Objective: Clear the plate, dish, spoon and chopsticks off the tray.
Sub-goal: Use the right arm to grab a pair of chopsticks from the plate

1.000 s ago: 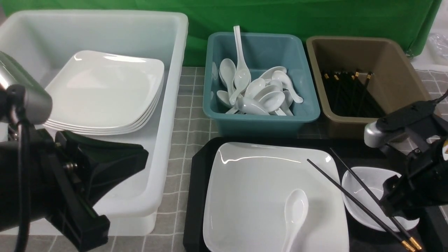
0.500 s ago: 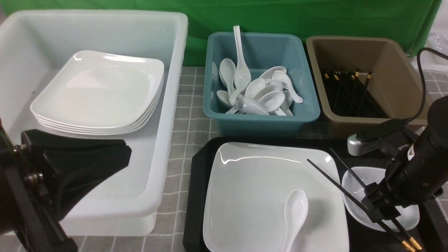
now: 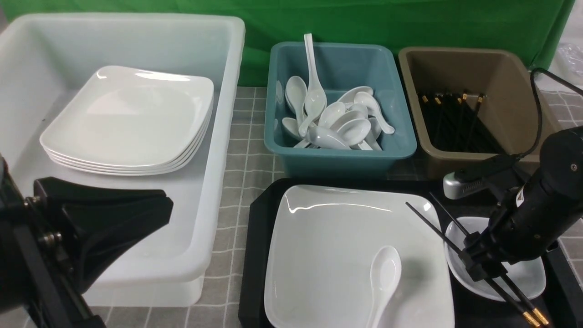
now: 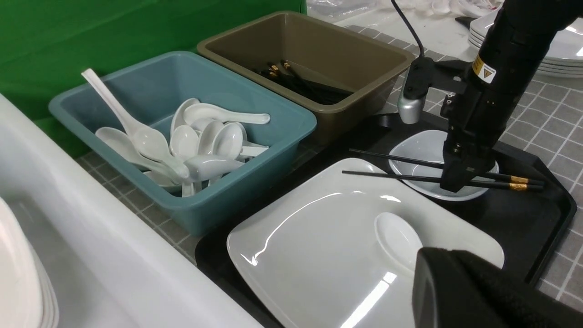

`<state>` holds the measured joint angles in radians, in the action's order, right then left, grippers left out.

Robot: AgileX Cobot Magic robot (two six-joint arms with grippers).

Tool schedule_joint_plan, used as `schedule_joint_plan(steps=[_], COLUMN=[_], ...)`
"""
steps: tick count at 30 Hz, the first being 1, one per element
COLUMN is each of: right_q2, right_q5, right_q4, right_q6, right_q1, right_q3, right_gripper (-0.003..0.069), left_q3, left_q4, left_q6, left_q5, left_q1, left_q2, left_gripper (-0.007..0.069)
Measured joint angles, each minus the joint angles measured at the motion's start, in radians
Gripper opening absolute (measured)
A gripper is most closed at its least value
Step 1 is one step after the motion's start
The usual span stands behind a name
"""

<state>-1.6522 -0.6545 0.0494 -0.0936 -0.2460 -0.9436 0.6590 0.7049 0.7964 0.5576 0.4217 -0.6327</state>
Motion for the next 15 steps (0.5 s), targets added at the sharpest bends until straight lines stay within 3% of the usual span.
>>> schedule_joint_plan(steps=[10, 15], right_q2=[-0.020, -0.020], right_q5=[0.003, 0.005], right_q4=[-0.005, -0.026], right_q6=[-0.008, -0.029], right_q1=[0.037, 0.037], right_q3=[0.000, 0.000], right_gripper=[0.0465, 0.0346], left_q3=[0.000, 0.000], left_q4=[0.002, 0.005], left_q6=[0.011, 0.011], left_q5=[0.001, 0.001], left_q1=[0.000, 0.000], left_q2=[0.000, 0.000], left_gripper=[0.0004, 0.0004])
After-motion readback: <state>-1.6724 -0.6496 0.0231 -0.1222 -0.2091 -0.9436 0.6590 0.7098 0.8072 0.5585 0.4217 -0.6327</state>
